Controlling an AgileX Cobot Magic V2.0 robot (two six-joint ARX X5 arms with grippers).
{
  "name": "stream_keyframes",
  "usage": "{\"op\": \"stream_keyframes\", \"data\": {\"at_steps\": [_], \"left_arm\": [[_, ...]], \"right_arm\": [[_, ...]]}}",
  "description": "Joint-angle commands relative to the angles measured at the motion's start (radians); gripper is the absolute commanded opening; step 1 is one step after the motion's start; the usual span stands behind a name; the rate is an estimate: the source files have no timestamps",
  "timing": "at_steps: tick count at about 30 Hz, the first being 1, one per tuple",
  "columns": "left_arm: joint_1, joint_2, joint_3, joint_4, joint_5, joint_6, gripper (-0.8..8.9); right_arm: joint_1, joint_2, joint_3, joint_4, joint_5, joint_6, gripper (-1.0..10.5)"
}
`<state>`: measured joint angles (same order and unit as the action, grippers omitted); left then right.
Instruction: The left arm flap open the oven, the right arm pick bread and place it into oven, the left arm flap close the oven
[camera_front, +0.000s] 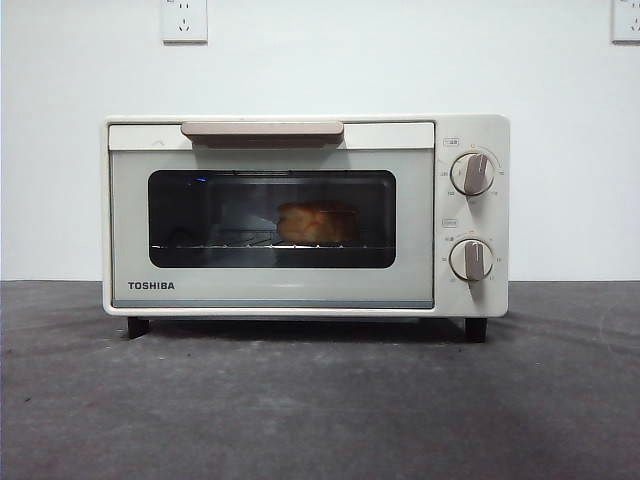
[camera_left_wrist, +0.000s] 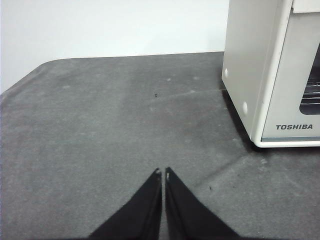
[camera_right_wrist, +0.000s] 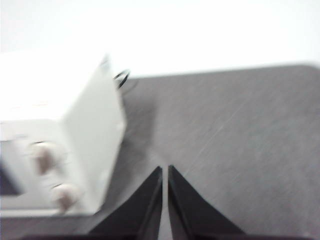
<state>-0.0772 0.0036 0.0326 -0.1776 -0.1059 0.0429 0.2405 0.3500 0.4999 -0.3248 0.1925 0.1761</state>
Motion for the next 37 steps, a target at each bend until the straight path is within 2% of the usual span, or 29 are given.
{"op": "stream_keyframes", "data": {"at_steps": [1,5,11,21,27,37], "left_arm": [[-0.002,0.000,-0.021,-0.007,0.002,0.011,0.22],[-0.002,0.000,-0.021,-0.007,0.002,0.012,0.22],[-0.002,0.000,-0.021,-0.007,0.002,0.011,0.22],[-0.002,0.000,-0.020,-0.007,0.002,0.012,0.22],[-0.002,0.000,-0.021,-0.007,0.002,0.012,0.22],[-0.002,0.000,-0.020,-0.007,0.002,0.012,0.22]], "right_arm": [[-0.055,-0.093,-0.166,0.156,-0.040,-0.071,0.2],[-0.089,-0.213,-0.348,0.167,-0.039,-0.071,0.2],[-0.128,-0.304,-0.482,0.166,-0.039,-0.064,0.2],[-0.147,-0.346,-0.490,0.157,-0.040,-0.109,0.2],[-0.174,-0.346,-0.490,0.154,-0.092,-0.110,0.2],[-0.175,-0.346,-0.490,0.167,-0.087,-0.107,0.2]]}}
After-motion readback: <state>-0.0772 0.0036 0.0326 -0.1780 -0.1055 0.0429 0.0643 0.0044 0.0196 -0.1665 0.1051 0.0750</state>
